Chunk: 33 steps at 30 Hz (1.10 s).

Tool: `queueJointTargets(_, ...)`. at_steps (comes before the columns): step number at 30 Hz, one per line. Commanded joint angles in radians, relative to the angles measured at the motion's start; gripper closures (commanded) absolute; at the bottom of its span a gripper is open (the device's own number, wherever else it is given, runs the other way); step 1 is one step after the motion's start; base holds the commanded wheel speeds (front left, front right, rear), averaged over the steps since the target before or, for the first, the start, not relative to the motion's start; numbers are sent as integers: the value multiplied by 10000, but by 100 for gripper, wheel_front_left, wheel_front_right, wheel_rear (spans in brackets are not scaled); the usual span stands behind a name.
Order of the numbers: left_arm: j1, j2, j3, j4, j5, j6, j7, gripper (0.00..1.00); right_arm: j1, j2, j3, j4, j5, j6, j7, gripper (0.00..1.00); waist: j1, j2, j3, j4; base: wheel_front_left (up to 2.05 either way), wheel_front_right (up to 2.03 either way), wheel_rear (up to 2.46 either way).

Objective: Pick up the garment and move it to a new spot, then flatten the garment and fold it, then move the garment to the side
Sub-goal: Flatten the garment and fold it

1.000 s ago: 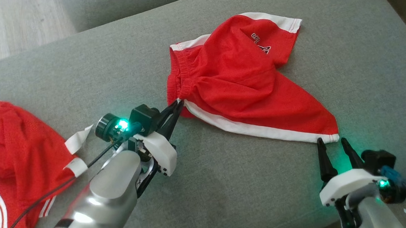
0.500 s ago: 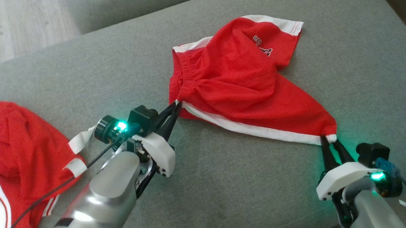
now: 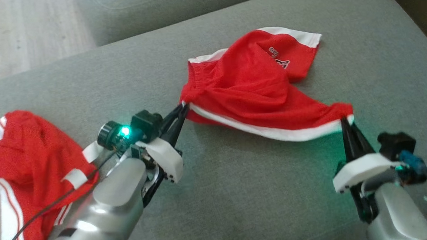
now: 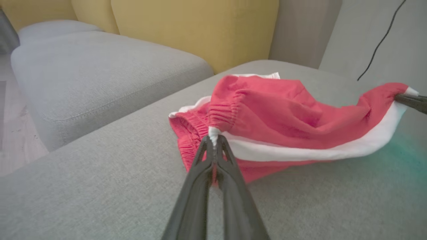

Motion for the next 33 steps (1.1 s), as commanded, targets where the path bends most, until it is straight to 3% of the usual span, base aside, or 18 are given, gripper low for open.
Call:
queueJointTargets(1, -768, 206, 462, -325, -182, 63, -150, 100, -309, -45, 313, -648, 65, -7, 36, 100, 0, 0, -129, 158, 0, 0, 0)
queueJointTargets(9, -1873, 530, 1082, -1184, -902, 29, 146, 100, -1784, -235, 440, -2902, 191, -7, 904, 100, 0, 0, -817, 885, 0, 0, 0)
queueJointTargets(14, -2563, 853, 1475, -1746, -1331, 35, 490, 100, -2888, -740, 617, -3532, 438, -7, 1068, 100, 0, 0, -1232, 1349, 0, 0, 0)
queueJointTargets(19, -2837, 1083, 1698, -2293, -1358, 327, 494, 100, -3562, -1230, 789, -3937, 421, -7, 877, 100, 0, 0, -1515, 1769, 0, 0, 0)
queueJointTargets(25, -2258, 1361, 1738, -3460, -1399, 808, 567, 100, -2970, -1545, 895, -4326, 573, -7, 1539, 100, 0, 0, -1726, 2202, 0, 0, 0)
queueJointTargets(33, -1143, 2133, 1532, -5411, -1410, 1374, 1277, 100, -1819, -1771, 657, -5158, 465, -7, 2641, 100, 0, 0, -1427, 2452, 0, 0, 0)
